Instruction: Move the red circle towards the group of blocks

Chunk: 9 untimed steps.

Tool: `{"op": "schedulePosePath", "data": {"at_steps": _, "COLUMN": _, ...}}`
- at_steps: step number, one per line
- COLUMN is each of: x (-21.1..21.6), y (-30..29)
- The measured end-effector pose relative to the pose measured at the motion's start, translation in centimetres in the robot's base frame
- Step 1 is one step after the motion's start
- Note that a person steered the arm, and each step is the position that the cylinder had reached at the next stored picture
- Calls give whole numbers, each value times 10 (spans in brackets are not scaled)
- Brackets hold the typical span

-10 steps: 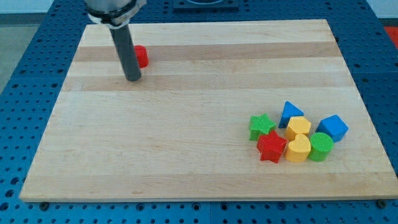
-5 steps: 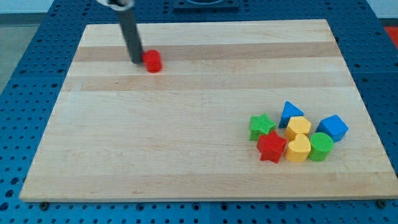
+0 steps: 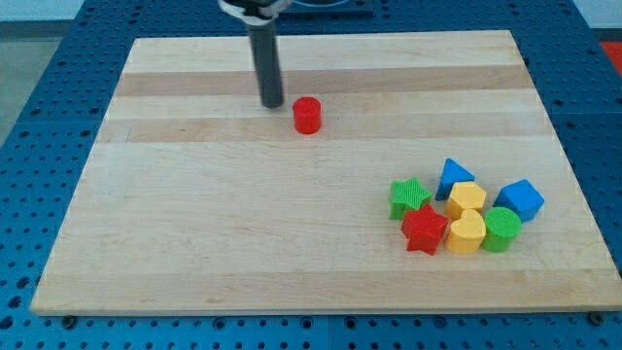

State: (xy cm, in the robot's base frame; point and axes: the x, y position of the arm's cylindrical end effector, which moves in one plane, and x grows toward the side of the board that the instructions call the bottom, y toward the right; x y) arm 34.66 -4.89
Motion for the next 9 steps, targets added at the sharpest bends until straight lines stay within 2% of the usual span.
{"op": "schedulePosePath", "data": {"at_steps": 2, "x": 84, "y": 84}}
{"op": "schedulePosePath", "data": {"at_steps": 5, "x": 70, "y": 90}}
{"op": "schedulePosePath", "data": {"at_steps": 6, "x": 92, "y": 102}}
{"op": "schedulePosePath", "data": {"at_steps": 9, "x": 117, "y": 116}}
